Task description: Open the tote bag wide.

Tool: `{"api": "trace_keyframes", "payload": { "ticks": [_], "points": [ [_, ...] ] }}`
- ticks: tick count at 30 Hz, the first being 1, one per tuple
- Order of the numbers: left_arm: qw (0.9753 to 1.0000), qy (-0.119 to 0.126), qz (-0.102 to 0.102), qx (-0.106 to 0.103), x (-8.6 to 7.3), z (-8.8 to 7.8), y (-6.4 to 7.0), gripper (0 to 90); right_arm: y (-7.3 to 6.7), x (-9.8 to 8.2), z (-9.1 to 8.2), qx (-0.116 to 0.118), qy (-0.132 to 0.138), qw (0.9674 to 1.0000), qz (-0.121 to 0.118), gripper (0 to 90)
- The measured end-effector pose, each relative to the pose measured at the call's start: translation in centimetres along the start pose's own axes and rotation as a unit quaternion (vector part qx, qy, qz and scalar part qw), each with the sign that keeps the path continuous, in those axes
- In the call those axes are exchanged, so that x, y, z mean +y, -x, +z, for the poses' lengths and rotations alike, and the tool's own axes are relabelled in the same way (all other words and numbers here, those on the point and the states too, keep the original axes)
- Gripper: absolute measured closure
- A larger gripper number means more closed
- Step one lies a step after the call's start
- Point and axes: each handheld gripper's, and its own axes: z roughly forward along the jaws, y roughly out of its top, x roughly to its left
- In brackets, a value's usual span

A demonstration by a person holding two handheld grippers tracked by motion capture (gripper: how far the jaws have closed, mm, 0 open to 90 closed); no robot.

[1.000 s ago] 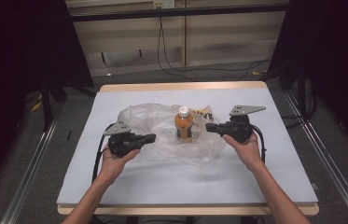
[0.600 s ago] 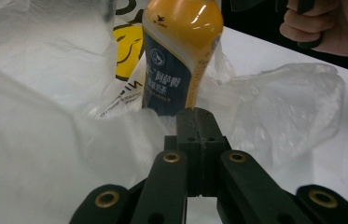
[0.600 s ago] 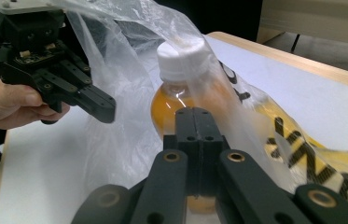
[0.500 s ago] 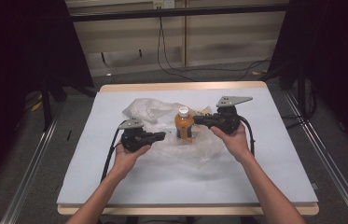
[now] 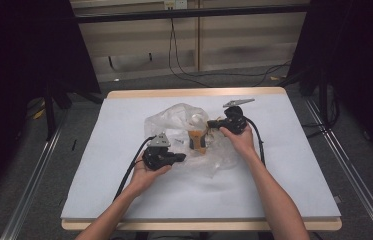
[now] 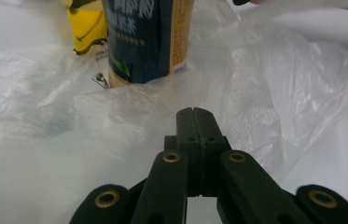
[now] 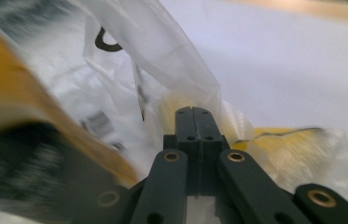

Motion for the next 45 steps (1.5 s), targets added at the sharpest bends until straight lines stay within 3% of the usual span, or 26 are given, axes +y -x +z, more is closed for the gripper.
{"api": "trace_keyframes", "payload": {
  "ticks": [1, 4, 6, 7, 11, 12, 13, 16, 21, 22, 24, 25, 27, 31, 34, 35, 36, 39, 41, 42, 44, 45],
  "points": [
    [1.0000, 0.000, 0.000, 0.000, 0.0, 0.0, 0.0, 90.0, 0.0, 0.0, 0.0, 0.000, 0.000, 1.0000, 0.000, 90.0],
    [0.9999, -0.013, -0.002, 0.004, -0.1, 0.4, -0.1, 90.0, 1.1, -1.1, 1.1, -0.010, -0.034, 0.9992, 0.016, 90.0],
    [0.9995, -0.030, -0.003, 0.005, -0.3, 1.0, -0.2, 90.0, 1.4, -1.4, 1.4, -0.026, -0.056, 0.9981, 0.000, 90.0],
    [0.9990, -0.043, 0.000, 0.009, -0.5, 1.2, 0.0, 90.0, 1.5, -1.4, 1.3, -0.024, -0.055, 0.9981, 0.009, 90.0],
    [0.9986, -0.052, -0.001, 0.005, -0.7, 1.0, 0.2, 90.0, 2.0, -1.6, 1.0, -0.032, -0.052, 0.9980, 0.015, 90.0],
    [0.9985, -0.054, -0.003, 0.006, -0.8, 0.9, 0.3, 90.0, 2.3, -1.7, 0.6, -0.049, -0.050, 0.9974, 0.017, 90.0],
    [0.9980, -0.063, 0.005, 0.008, -0.9, 0.4, 0.4, 90.0, 2.5, -1.7, 0.4, -0.052, -0.050, 0.9972, 0.020, 90.0],
    [0.9980, -0.061, 0.012, 0.011, -1.4, -0.1, 0.7, 90.0, 2.9, -1.9, -0.2, -0.070, -0.050, 0.9960, 0.021, 90.0],
    [0.9983, -0.057, 0.009, -0.011, -2.0, -0.7, 1.4, 90.0, 3.3, -2.5, -1.0, -0.092, -0.033, 0.9947, 0.032, 90.0],
    [0.9976, -0.068, 0.011, -0.007, -1.9, -0.9, 1.5, 90.0, 3.3, -2.6, -1.1, -0.091, -0.031, 0.9949, 0.032, 90.0],
    [0.9979, -0.062, 0.016, -0.006, -1.8, -0.9, 1.6, 90.0, 3.2, -2.6, -1.1, -0.086, -0.031, 0.9953, 0.033, 90.0],
    [0.9992, -0.033, 0.012, -0.017, -1.3, -1.3, 1.7, 90.0, 2.9, -2.6, -1.3, -0.071, -0.026, 0.9968, 0.027, 90.0],
    [0.9997, -0.012, 0.012, -0.017, -0.7, -2.0, 1.9, 90.0, 2.3, -2.4, -1.6, -0.059, -0.012, 0.9979, 0.023, 90.0],
    [0.9991, 0.038, 0.010, -0.014, 0.6, -3.4, 2.0, 90.0, 1.0, -1.4, -3.0, -0.040, 0.017, 0.9990, 0.007, 90.0],
    [0.9985, 0.051, 0.016, -0.012, 1.2, -4.0, 2.0, 90.0, 0.0, -1.1, -4.1, -0.022, 0.042, 0.9988, 0.007, 90.0],
    [0.9974, 0.068, 0.021, -0.008, 2.0, -4.5, 2.2, 90.0, -0.5, -1.0, -4.4, -0.020, 0.042, 0.9989, -0.002, 90.0],
    [0.9974, 0.068, 0.021, -0.008, 2.0, -4.5, 2.2, 90.0, -0.8, -0.9, -4.6, -0.018, 0.045, 0.9988, -0.008, 90.0],
    [0.9946, 0.095, 0.039, -0.016, 4.4, -4.8, 3.0, 90.0, -1.6, -0.7, -5.2, -0.006, 0.062, 0.9980, -0.011, 90.0],
    [0.9937, 0.096, 0.057, -0.013, 5.8, -4.9, 3.2, 90.0, -2.2, -0.6, -5.5, -0.002, 0.061, 0.9979, -0.019, 90.0],
    [0.9937, 0.096, 0.057, -0.013, 5.8, -4.9, 3.2, 90.0, -2.2, -0.6, -5.5, -0.002, 0.061, 0.9979, -0.019, 90.0],
    [0.9907, 0.119, 0.064, -0.013, 7.7, -5.1, 2.9, 90.0, -3.0, -0.6, -6.0, 0.005, 0.065, 0.9974, -0.031, 90.0],
    [0.9907, 0.119, 0.064, -0.013, 7.7, -5.1, 2.9, 90.0, -3.0, -0.6, -6.0, 0.005, 0.065, 0.9974, -0.031, 90.0]
  ]
}}
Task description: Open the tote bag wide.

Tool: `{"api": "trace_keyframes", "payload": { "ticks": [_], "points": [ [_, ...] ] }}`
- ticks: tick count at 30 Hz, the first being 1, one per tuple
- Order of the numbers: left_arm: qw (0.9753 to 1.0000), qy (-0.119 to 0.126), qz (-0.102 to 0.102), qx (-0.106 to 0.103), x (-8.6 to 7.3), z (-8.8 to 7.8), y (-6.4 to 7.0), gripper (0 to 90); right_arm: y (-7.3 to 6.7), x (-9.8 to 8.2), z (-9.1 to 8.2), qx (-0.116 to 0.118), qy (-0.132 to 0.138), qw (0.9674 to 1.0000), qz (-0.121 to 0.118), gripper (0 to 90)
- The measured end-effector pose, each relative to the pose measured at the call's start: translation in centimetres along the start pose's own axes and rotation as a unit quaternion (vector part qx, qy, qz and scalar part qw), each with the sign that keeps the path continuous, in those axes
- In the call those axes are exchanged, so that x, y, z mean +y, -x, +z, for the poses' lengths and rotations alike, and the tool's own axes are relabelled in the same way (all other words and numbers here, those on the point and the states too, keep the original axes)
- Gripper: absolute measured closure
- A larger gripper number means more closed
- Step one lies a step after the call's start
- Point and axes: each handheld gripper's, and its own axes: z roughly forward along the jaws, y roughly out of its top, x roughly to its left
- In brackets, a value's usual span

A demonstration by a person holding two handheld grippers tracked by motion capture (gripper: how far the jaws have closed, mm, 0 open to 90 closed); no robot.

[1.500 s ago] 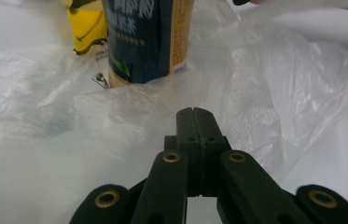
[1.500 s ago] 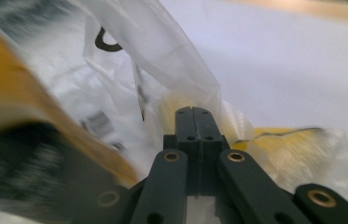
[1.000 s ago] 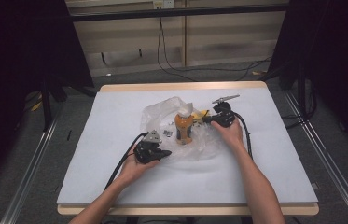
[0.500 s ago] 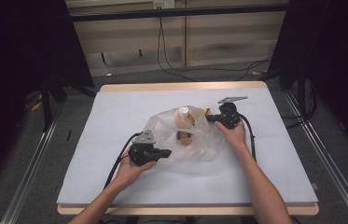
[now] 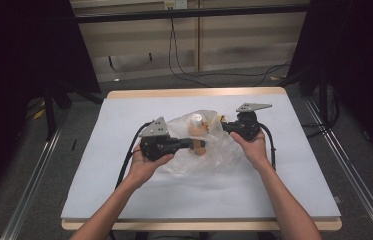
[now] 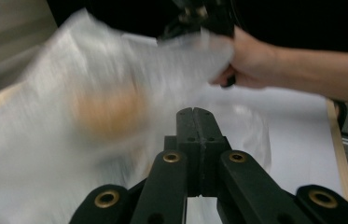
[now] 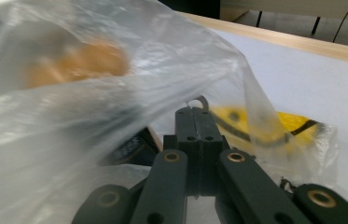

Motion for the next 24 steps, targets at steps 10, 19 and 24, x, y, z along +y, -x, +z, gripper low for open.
{"api": "trace_keyframes", "payload": {
  "ticks": [10, 19, 24],
  "points": [
    [0.9968, 0.027, -0.050, 0.056, 1.2, 0.8, -5.4, 90.0, -1.0, -0.7, -1.3, 0.003, -0.005, 0.9999, -0.013, 90.0],
    [0.9902, -0.048, -0.080, 0.104, -2.2, 3.3, -8.3, 90.0, -1.5, -1.2, -1.2, 0.010, -0.019, 0.9995, -0.024, 90.0],
    [0.9839, -0.103, -0.089, 0.116, -4.7, 4.3, -8.7, 90.0, -1.6, -1.4, -0.7, 0.009, -0.028, 0.9992, -0.029, 90.0]
  ]
}}
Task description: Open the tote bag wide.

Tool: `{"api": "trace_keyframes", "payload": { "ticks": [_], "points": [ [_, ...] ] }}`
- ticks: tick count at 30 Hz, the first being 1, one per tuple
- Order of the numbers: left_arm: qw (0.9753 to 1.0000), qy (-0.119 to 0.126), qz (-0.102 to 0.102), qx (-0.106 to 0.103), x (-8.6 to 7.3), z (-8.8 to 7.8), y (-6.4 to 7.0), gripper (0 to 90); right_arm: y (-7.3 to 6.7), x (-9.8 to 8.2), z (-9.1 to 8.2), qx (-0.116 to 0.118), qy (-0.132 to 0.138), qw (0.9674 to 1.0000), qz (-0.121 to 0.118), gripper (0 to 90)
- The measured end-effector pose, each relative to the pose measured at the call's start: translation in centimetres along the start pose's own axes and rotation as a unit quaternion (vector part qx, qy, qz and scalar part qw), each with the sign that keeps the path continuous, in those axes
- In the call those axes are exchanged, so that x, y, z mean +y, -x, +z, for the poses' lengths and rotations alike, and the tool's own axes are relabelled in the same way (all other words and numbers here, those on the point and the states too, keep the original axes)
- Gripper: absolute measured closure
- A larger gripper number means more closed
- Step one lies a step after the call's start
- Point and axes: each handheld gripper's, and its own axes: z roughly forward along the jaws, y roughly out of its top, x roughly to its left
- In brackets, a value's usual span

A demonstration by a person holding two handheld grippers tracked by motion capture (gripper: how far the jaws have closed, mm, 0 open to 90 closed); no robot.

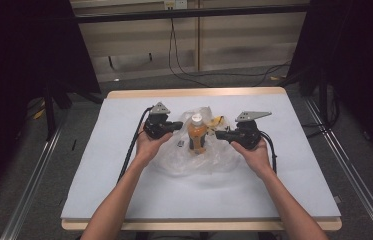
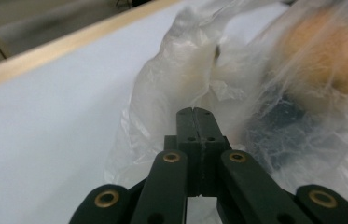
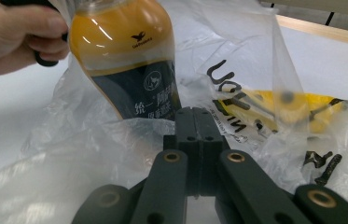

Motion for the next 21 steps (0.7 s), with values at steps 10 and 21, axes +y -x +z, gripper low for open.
{"api": "trace_keyframes", "payload": {
  "ticks": [10, 21],
  "points": [
    [0.9990, 0.040, -0.012, -0.016, 0.5, -1.2, 0.6, 90.0, -0.2, 3.5, 0.1, 0.018, 0.055, 0.9982, 0.012, 90.0],
    [0.9998, -0.011, 0.007, 0.012, -0.2, -0.9, -0.3, 90.0, -0.6, 7.2, 0.9, 0.035, 0.101, 0.9942, 0.011, 90.0]
  ]
}}
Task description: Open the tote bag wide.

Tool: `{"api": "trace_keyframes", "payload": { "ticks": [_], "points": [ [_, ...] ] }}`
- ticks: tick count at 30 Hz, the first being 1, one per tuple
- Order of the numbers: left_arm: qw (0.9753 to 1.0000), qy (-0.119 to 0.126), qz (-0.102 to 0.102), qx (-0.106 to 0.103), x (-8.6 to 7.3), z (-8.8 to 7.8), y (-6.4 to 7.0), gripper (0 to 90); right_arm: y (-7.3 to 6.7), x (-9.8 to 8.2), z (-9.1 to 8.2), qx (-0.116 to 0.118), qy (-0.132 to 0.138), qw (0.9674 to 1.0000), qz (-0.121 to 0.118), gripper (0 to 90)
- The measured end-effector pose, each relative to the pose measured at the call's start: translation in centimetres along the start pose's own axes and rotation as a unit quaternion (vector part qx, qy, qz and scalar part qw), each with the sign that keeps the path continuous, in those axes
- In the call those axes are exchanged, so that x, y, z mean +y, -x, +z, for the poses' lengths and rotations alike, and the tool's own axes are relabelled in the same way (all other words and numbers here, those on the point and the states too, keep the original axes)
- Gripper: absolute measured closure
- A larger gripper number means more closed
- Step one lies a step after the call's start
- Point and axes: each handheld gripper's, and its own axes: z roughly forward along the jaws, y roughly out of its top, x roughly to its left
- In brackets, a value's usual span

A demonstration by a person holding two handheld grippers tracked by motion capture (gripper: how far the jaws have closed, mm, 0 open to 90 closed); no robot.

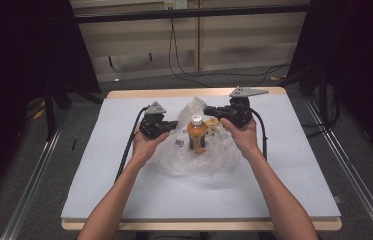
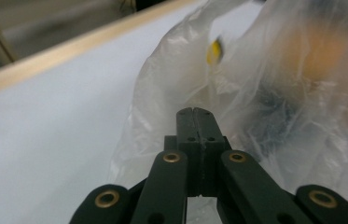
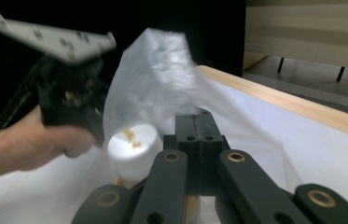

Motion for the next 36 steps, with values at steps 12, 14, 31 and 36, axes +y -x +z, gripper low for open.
{"api": "trace_keyframes", "payload": {
  "ticks": [12, 14, 31, 36],
  "points": [
    [0.9982, -0.059, -0.013, 0.004, -4.8, 0.3, -1.6, 90.0, 2.0, -4.5, 2.2, -0.021, -0.081, 0.9962, 0.025, 90.0],
    [0.9975, -0.071, -0.001, 0.007, -5.5, 0.1, -1.4, 90.0, 2.0, -5.5, 2.1, -0.020, -0.100, 0.9945, 0.024, 90.0],
    [0.9970, -0.070, 0.016, 0.029, -7.8, -3.3, -2.1, 90.0, 3.8, -11.3, -2.5, -0.056, -0.210, 0.9761, -0.010, 90.0],
    [0.9975, -0.067, 0.006, 0.022, -8.3, -4.6, -2.4, 90.0, 4.0, -11.3, -3.9, -0.066, -0.222, 0.9727, -0.010, 90.0]
  ]
}}
